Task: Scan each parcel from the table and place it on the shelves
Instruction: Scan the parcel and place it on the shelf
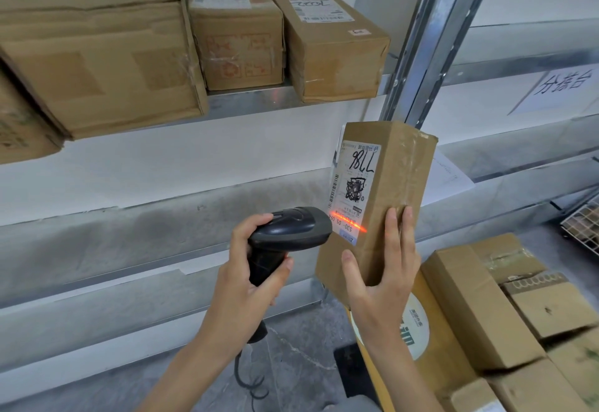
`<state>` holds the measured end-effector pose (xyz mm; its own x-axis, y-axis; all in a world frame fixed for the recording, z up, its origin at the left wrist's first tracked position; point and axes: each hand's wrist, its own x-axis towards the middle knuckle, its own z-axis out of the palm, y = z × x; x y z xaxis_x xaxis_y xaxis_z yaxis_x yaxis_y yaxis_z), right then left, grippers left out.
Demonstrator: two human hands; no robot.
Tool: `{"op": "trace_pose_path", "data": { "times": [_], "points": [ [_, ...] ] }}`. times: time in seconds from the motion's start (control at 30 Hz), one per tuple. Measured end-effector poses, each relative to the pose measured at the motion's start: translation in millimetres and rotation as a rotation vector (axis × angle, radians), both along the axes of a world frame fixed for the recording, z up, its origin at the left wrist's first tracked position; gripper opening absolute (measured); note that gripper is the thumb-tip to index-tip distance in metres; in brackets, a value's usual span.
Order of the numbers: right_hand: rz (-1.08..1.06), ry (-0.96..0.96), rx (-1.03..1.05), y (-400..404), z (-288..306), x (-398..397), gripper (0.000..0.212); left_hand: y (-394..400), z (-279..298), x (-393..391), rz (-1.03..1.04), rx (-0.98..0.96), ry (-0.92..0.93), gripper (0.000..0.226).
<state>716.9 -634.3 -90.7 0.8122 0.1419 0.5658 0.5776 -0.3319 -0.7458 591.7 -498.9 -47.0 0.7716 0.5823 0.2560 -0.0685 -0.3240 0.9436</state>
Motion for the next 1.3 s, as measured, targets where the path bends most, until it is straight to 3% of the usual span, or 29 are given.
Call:
{"op": "trace_pose_path", "data": {
  "times": [0.23, 0.37, 0.63, 0.8, 0.97, 1.3],
  "points": [
    [0.021, 0.009, -0.028, -0.2, 3.0, -5.3, 0.078, 2.0, -3.9, -6.0, 0.007, 0.014, -0.017, 0.072],
    [0.111, 0.131, -0.036, -1.6, 11.6, -7.9, 0.08, 7.6, -4.0, -11.7, -0.006, 0.06, -0.016, 0.067],
    [0.503, 0.442, -0.169, -11.9, 45.9, 10.3, 0.075, 58.3, -3.6, -48.1, -0.023, 0.402, 0.11, 0.062],
    [0.597, 0.499, -0.238, 2.1, 57.6, 17.8, 0.072, 94.5, -11.5, -70.7, -0.018, 0.626, 0.185, 0.086],
    [0.641, 0.529, -0.269, 16.2, 53.5, 9.2, 0.077, 112.2, -9.4, -89.3, -0.05, 0.824, 0.191, 0.081],
    [0.658, 0.526, -0.298, 21.7, 48.2, -12.0, 0.083, 114.4, -8.9, -108.7, -0.028, 0.901, 0.181, 0.079]
  ]
}}
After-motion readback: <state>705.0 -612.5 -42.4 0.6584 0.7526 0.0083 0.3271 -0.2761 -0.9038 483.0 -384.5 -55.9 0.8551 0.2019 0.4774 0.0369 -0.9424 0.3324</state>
